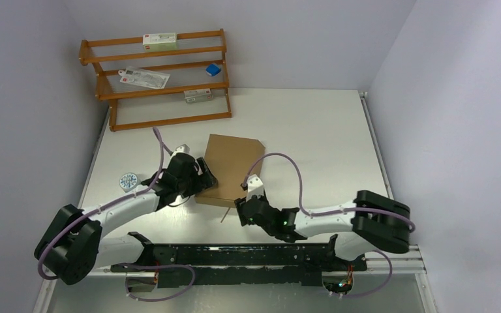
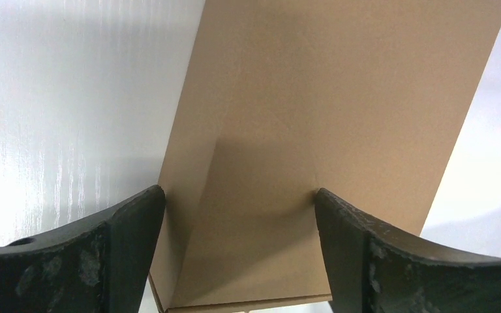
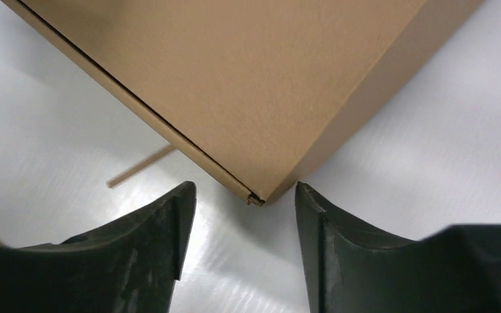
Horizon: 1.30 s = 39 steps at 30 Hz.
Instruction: Fold the paper box
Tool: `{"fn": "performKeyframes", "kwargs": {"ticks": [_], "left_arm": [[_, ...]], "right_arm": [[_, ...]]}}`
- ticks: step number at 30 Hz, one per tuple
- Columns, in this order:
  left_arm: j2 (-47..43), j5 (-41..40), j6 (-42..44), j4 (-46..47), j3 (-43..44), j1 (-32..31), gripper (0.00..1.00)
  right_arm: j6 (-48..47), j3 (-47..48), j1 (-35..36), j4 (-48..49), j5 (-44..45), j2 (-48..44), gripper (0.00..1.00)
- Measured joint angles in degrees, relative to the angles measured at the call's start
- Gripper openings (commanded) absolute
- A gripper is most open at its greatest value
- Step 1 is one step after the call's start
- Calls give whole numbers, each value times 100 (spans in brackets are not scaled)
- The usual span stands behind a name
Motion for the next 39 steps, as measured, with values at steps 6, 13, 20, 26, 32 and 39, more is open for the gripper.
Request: {"fn": "performKeyframes", "kwargs": {"ticks": [6,13,20,26,32,39], "left_arm": [[118,595,365,-494,280,693,93],[219,761,931,-1202,907,1561,96],[562,804,1419,-1478,2166,1895,97],[1882,901,1692,-1272,3294,2083,96],[3501,1421,1886,-997,4076,2085,96],[4221,1845,2076,-785,4568,2085,95]], "right_arm": [[2,140,-46,-546,-129,-953,83],[-435,614,-890,-1471,-481,-1694,79],[-960,1025,-2555,-1335,-892,-1416,62],[-1032,1215,-3694,-815,-1200,-306,58],[-1005,1585,-3869,-236,-1322,723,47],[-1003,2188,-3880,313,-1473,1891,44]]}}
